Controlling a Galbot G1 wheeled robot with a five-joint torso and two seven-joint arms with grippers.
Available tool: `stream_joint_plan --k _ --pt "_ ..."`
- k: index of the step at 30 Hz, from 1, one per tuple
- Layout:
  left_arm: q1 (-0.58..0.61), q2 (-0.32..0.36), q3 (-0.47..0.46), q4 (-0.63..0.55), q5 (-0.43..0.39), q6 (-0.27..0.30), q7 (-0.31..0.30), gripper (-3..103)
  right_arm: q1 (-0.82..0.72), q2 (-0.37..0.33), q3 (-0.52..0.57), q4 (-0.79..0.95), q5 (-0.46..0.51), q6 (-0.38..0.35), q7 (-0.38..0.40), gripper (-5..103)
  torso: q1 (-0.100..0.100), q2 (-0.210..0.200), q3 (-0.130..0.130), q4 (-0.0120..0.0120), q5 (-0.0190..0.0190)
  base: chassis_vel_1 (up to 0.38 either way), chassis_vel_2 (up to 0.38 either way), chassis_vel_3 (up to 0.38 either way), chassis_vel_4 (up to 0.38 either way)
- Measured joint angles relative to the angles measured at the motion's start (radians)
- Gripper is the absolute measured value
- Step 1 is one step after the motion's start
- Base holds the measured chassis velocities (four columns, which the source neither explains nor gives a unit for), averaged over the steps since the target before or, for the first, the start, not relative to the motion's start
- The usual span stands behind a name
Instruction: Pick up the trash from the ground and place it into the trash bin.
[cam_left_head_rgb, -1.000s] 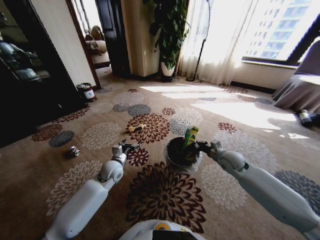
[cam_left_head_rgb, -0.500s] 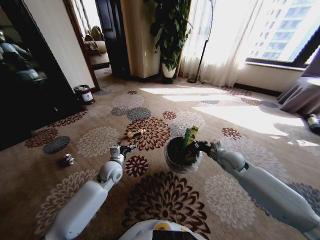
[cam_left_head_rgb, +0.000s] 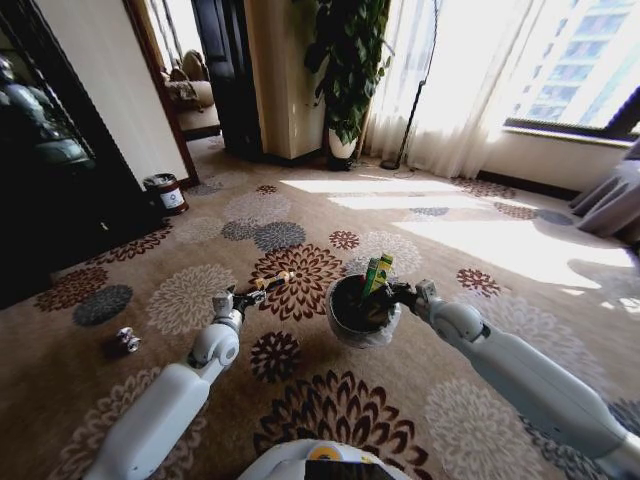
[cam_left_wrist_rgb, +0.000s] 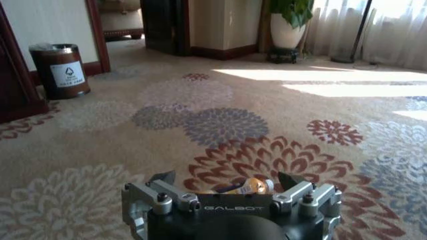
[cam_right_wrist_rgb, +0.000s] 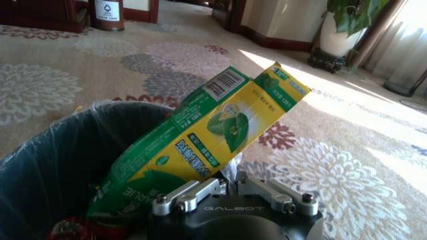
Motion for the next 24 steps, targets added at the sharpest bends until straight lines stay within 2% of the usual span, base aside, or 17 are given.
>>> stream_joint_plan --k 7,11,13,14,17,18,19,20,21,22,23,24 --pt "-0.012 0.003 0.001 0.036 0.006 0.0 0.04 100 0.001 0.003 0.0 -0.007 -0.002 0.007 0.0 3 0.0 0.0 0.0 0.0 -0.0001 -0.13 0.2 0.122 -0.191" --pt "-0.022 0.017 0.005 0.069 0.007 -0.003 0.093 100 0.004 0.012 0.0 -0.017 -0.003 0.023 0.0 3 0.0 0.0 0.0 0.0001 -0.0003 -0.123 0.207 0.107 -0.195" --pt "-0.042 0.06 0.009 0.125 0.002 -0.002 0.23 100 0.006 0.02 0.0 -0.024 0.023 0.071 0.0 3 0.0 0.0 0.0 0.0003 -0.0002 -0.143 0.214 0.145 -0.228" --pt "-0.042 0.06 0.009 0.125 0.002 -0.002 0.23 100 0.006 0.02 0.0 -0.024 0.023 0.071 0.0 3 0.0 0.0 0.0 0.0003 -0.0002 -0.159 0.214 0.152 -0.234" --pt "-0.097 0.106 0.03 0.24 0.017 -0.024 0.43 100 0.008 0.021 0.006 -0.024 0.036 0.092 0.0 3 0.0 0.0 0.0 0.0001 0.0 -0.159 0.225 0.164 -0.239" --pt "-0.097 0.106 0.03 0.24 0.017 -0.024 0.43 100 0.008 0.021 0.006 -0.024 0.036 0.092 0.0 3 0.0 0.0 0.0 0.0001 0.0 -0.159 0.241 0.169 -0.227" --pt "-0.119 0.117 0.039 0.284 0.023 -0.033 0.487 100 0.006 0.021 0.009 -0.024 0.036 0.093 0.0 3 0.0 0.0 0.0 0.0003 -0.0001 -0.159 0.263 0.177 -0.227" --pt "-0.156 0.132 0.056 0.36 0.031 -0.045 0.594 100 -0.002 0.018 0.015 -0.024 0.036 0.093 0.0 3 0.0 0.0 0.0 0.0001 -0.0002 -0.159 0.232 0.17 -0.247" --pt "-0.175 0.139 0.068 0.406 0.043 -0.05 0.666 100 -0.008 0.016 0.018 -0.024 0.037 0.097 0.0 3 0.0 0.0 0.0 0.0003 -0.0001 -0.16 0.232 0.17 -0.183" --pt "-0.175 0.139 0.068 0.406 0.043 -0.05 0.666 100 -0.008 0.016 0.018 -0.024 0.037 0.097 0.0 3 0.0 0.0 0.0 0.0003 -0.0001 -0.16 0.232 0.17 -0.183" --pt "-0.191 0.142 0.078 0.447 0.058 -0.055 0.73 100 -0.015 0.014 0.02 -0.024 0.037 0.102 0.0 3 0.0 0.0 0.0 0.0004 -0.0003 -0.16 0.176 0.142 -0.183" --pt "-0.199 0.142 0.086 0.469 0.072 -0.059 0.761 100 -0.018 0.012 0.022 -0.023 0.038 0.106 0.0 3 0.0 0.0 0.001 0.0002 -0.0003 -0.058 0.176 0.142 -0.134"
